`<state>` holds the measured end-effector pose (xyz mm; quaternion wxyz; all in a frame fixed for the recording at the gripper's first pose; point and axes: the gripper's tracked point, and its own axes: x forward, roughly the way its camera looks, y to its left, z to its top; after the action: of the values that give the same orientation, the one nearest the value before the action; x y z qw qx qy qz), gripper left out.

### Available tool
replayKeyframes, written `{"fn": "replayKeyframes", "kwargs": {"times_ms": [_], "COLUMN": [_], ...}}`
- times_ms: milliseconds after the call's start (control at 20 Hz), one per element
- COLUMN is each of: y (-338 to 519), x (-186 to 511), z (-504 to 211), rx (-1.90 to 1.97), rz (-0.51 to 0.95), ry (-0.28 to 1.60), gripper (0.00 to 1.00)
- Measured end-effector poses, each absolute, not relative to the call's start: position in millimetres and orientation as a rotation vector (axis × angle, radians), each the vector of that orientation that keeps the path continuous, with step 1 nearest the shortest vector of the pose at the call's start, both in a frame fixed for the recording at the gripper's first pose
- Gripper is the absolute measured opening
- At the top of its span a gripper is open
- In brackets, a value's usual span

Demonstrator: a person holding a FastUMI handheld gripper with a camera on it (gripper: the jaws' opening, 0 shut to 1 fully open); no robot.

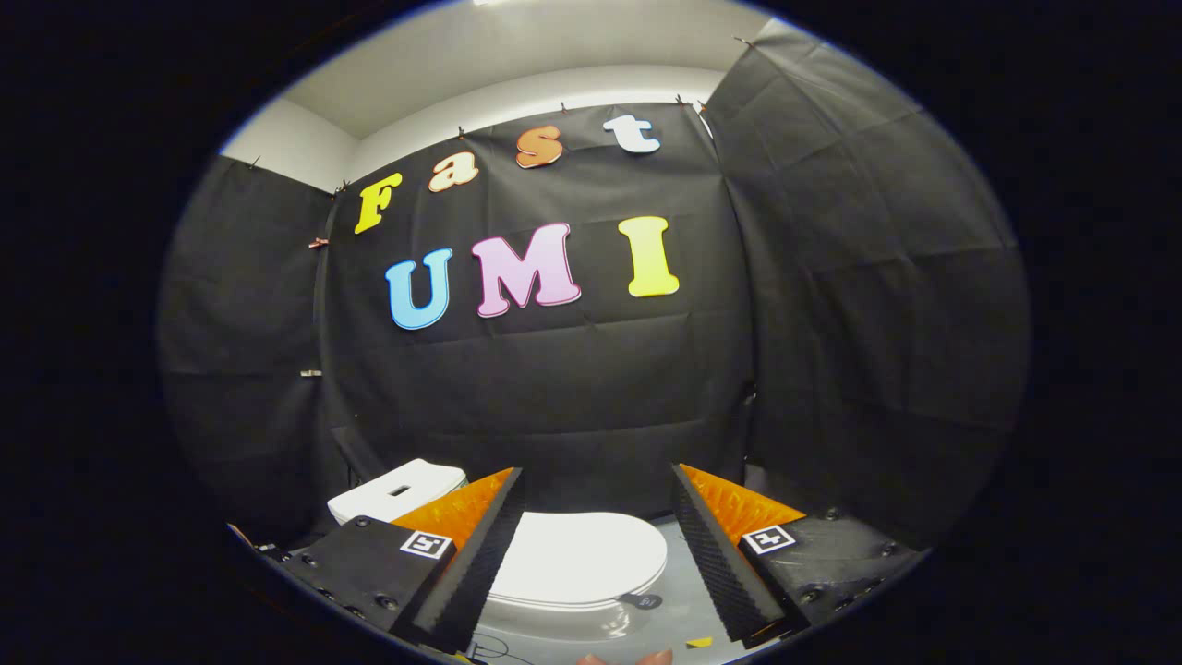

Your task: Open the toilet lid.

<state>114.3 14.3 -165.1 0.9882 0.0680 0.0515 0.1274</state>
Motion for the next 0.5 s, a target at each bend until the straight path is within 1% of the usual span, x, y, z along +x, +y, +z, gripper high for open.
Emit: {"fn": "replayKeyframes", "kwargs": {"times_ms": [350,500], "y": [-10,-27], "x": [153,166], "z": [-266,-308], "rx": [0.297,0.368], "rz": [0.253,0.229], "ry": [0.306,0.383], "gripper": [0.99,0.99]}}
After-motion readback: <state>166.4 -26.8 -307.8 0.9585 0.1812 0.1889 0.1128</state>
